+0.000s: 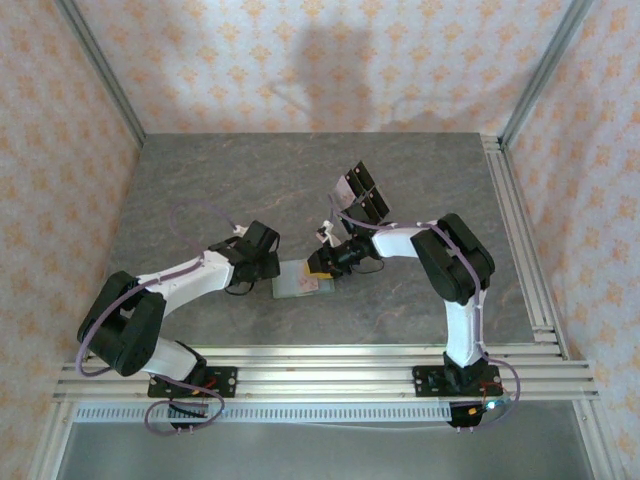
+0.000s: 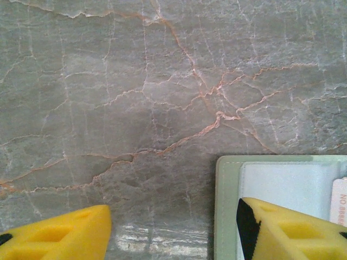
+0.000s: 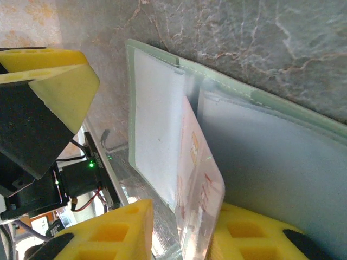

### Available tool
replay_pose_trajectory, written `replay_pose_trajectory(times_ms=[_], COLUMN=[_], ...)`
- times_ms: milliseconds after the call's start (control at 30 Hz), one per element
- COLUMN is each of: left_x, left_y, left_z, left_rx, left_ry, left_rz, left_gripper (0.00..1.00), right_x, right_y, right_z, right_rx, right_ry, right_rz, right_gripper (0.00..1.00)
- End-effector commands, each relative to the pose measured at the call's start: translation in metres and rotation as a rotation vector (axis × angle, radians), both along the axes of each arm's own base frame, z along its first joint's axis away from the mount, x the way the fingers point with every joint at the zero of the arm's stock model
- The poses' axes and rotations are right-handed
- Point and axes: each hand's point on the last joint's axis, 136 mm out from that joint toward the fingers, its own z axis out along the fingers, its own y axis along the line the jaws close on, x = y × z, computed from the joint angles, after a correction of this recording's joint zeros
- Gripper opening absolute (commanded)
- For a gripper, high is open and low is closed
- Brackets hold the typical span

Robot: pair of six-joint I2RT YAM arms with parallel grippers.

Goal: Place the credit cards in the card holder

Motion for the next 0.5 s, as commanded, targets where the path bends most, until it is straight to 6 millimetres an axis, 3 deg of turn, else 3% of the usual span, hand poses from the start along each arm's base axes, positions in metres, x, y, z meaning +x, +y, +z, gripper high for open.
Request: replay_pose_trajectory(times_ms=[0,367,467], left_x=[-0.0009,-0.0037,-0.0064], left_y=[0.0053,0.0016,-0.0008], left_z=[-0.0001,-0.0048,-0.0067], left_rx=[0.006,-0.006,-0.008], left_ry=[-0.009,0.005,0.015], left_rz=[0.022,0.008,-0.003], left_gripper=[0.64,0.63,0.63], right_x=[-0.0046,-0.0060,-0.0064], right_y=[-0.0201,-0.0250,-0.0272], right_z=[-0.0211,-0.0199,-0.0196], right_rx=[-0.106,-0.103,-0.105], right_ry=[0.008,0.014,0.015], right_rz=[-0.034,-0.044,-0.049], right_gripper=[0.29,0.21,0.27])
